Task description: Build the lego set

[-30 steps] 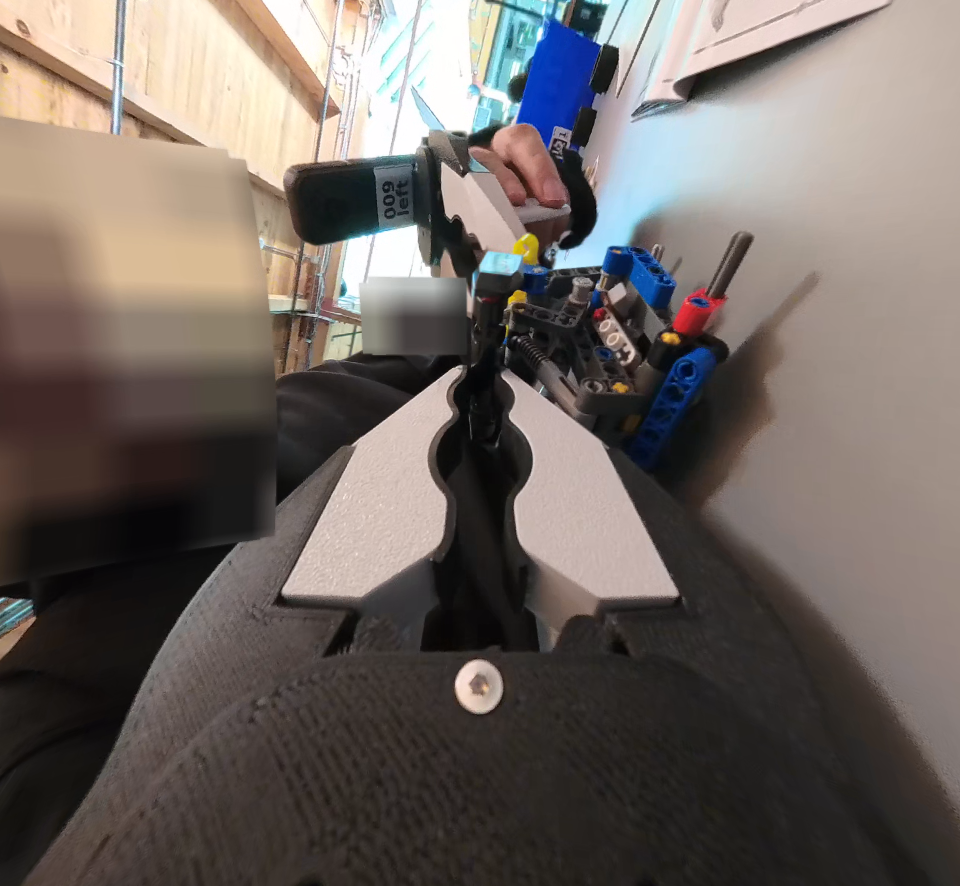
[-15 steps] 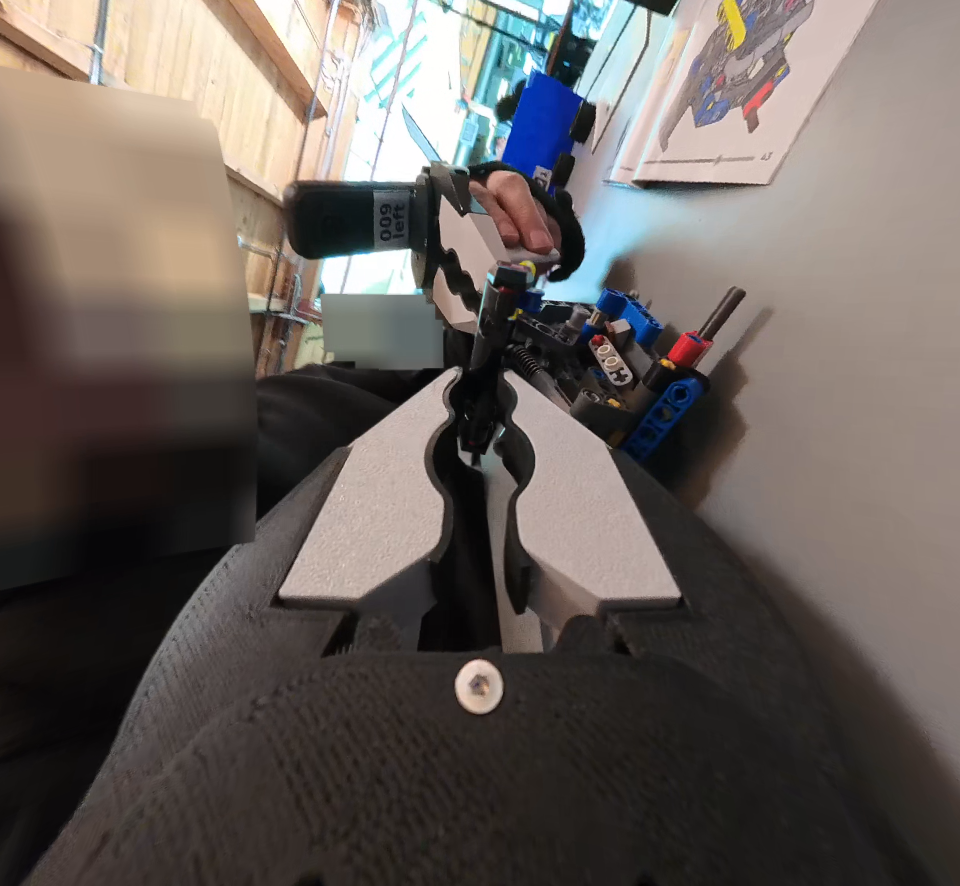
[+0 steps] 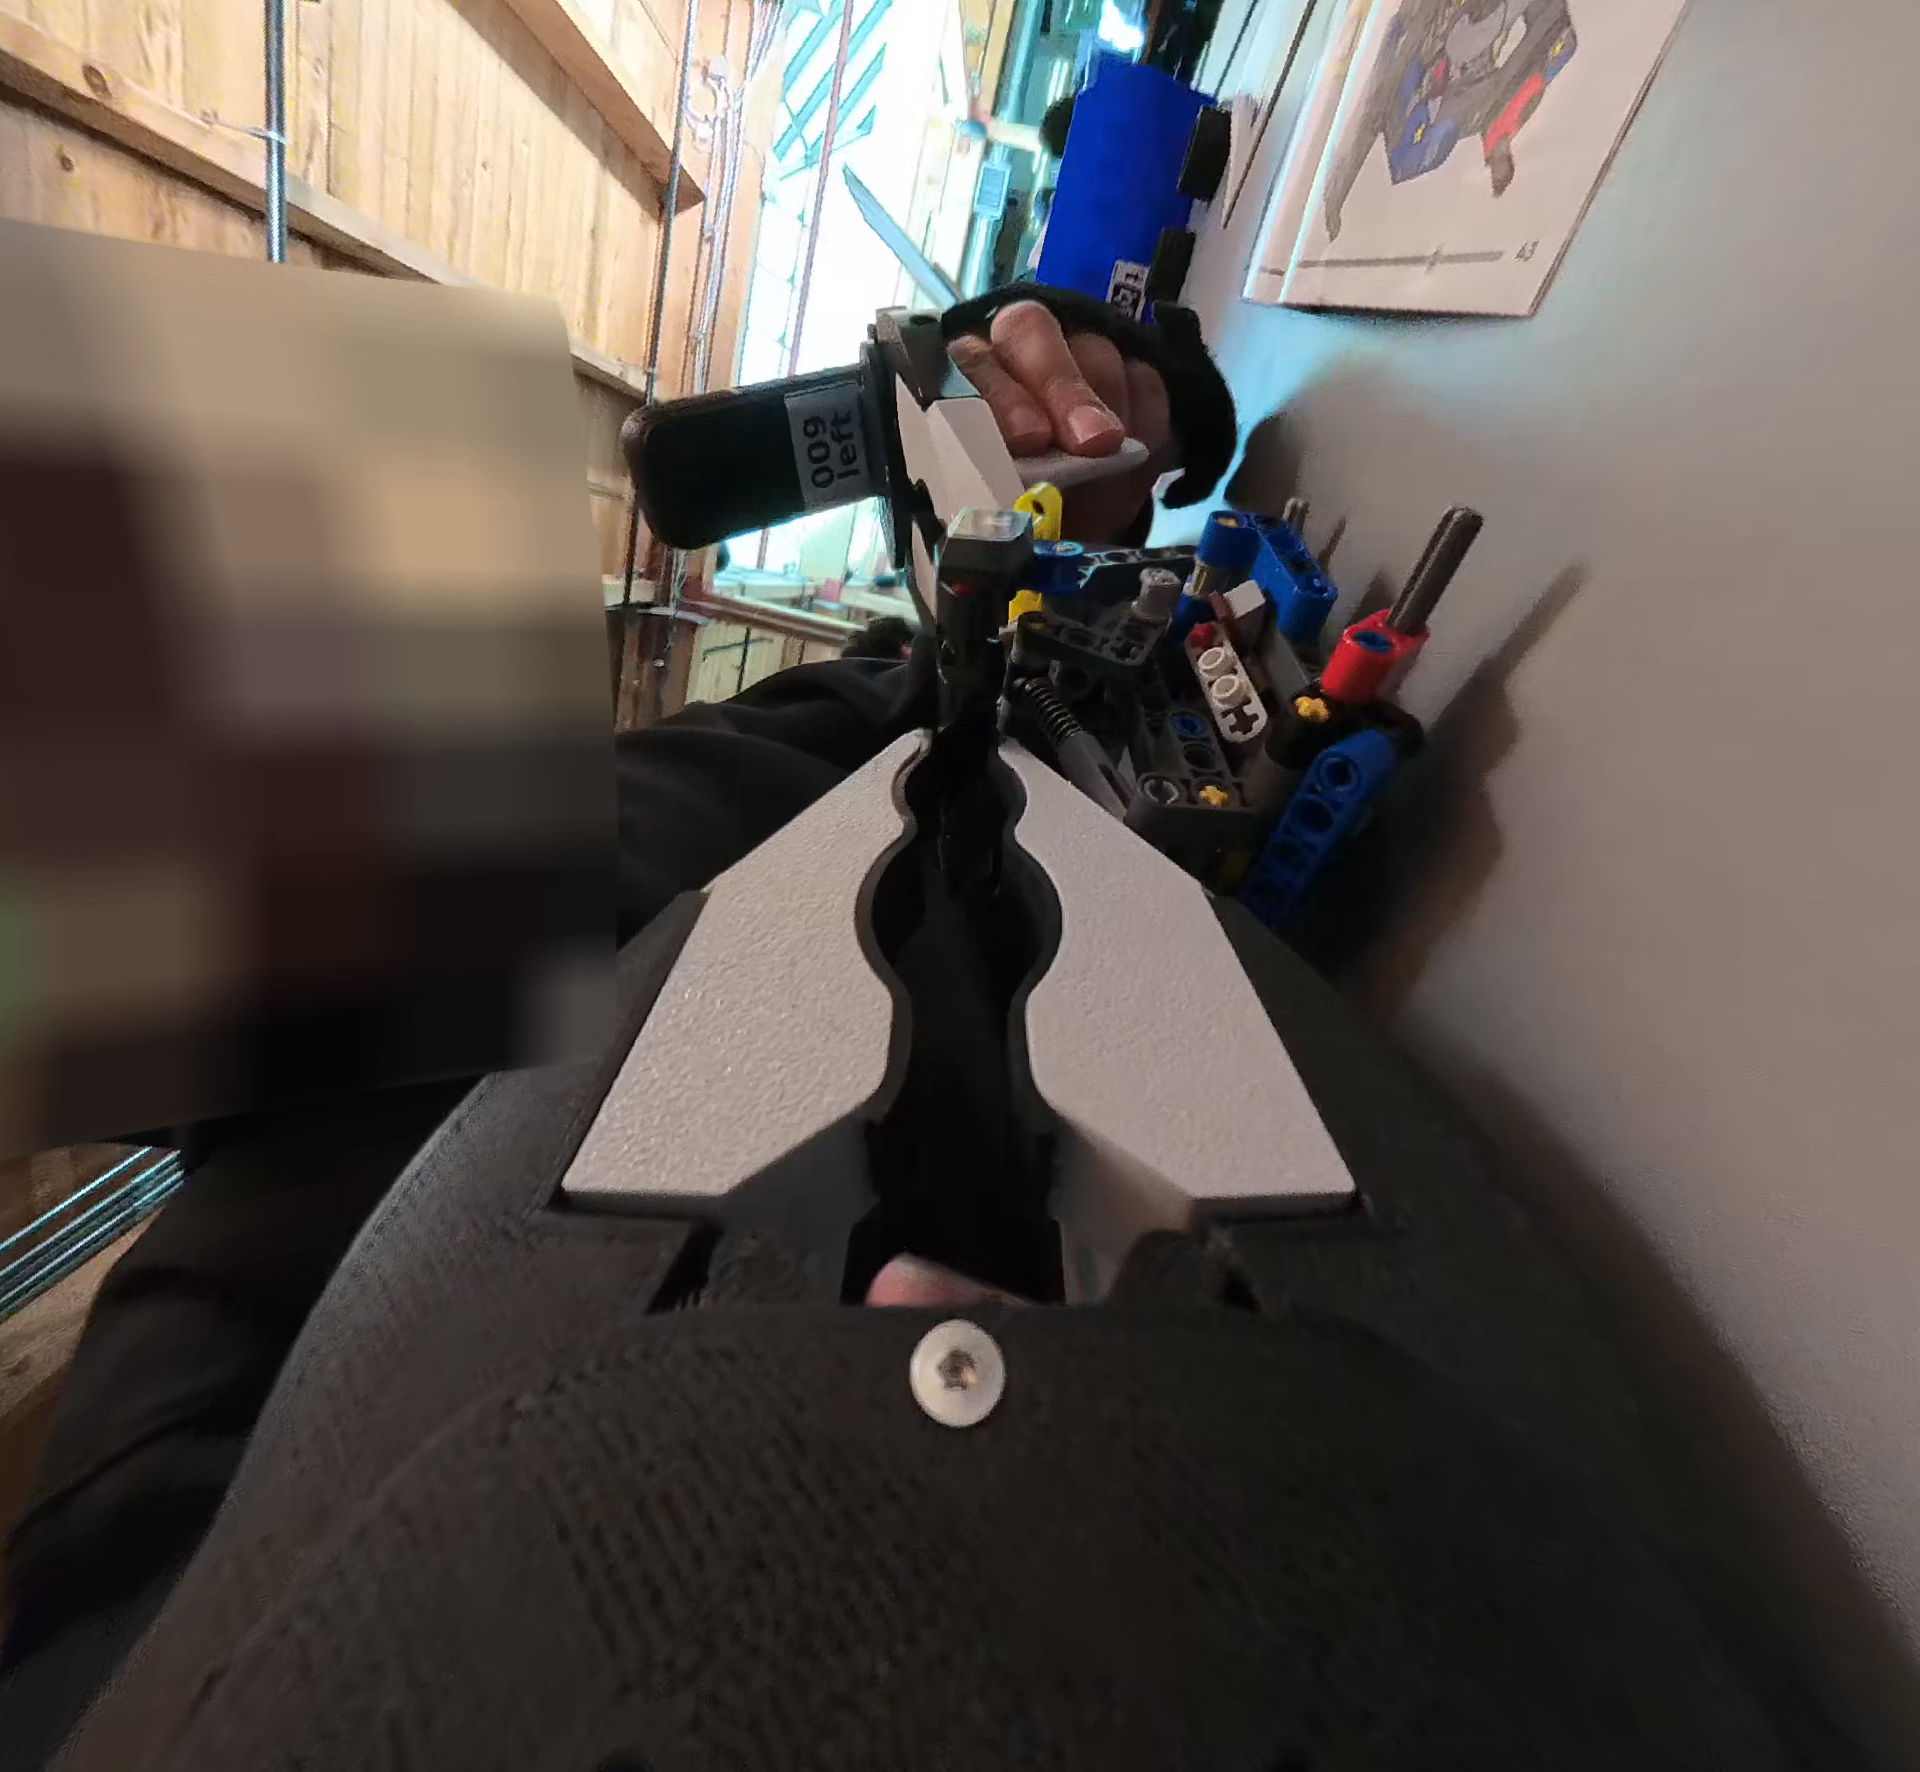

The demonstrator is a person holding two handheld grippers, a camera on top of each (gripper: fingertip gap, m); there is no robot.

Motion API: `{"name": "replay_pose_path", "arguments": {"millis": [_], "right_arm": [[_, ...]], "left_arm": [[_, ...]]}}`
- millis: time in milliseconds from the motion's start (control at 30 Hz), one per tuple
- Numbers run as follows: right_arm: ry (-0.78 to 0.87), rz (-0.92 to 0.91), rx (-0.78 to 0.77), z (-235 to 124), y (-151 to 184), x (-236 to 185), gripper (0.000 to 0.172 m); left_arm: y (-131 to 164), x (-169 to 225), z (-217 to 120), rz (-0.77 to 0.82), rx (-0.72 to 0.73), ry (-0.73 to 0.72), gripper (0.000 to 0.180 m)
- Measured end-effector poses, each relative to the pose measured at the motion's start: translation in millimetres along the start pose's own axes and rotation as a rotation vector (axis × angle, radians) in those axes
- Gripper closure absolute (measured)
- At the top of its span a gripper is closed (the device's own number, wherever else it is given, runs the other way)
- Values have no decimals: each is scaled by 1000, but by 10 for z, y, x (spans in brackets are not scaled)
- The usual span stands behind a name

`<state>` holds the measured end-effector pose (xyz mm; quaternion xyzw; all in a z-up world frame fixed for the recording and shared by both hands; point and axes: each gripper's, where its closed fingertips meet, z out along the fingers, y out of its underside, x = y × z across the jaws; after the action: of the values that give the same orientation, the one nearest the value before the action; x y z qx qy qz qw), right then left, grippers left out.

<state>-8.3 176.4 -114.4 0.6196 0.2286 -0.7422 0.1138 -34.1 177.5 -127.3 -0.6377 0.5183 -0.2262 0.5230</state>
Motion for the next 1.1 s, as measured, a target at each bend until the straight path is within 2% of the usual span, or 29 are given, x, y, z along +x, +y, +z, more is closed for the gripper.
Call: {"name": "replay_pose_path", "arguments": {"millis": [333,1100], "right_arm": [[-12,-10,-102,-2,-40,5,166],[-36,-14,-114,7,-92,-2,168]], "left_arm": [[1,-53,8,-22,11,-35,178],[-10,-90,17,-49,18,6,178]]}}
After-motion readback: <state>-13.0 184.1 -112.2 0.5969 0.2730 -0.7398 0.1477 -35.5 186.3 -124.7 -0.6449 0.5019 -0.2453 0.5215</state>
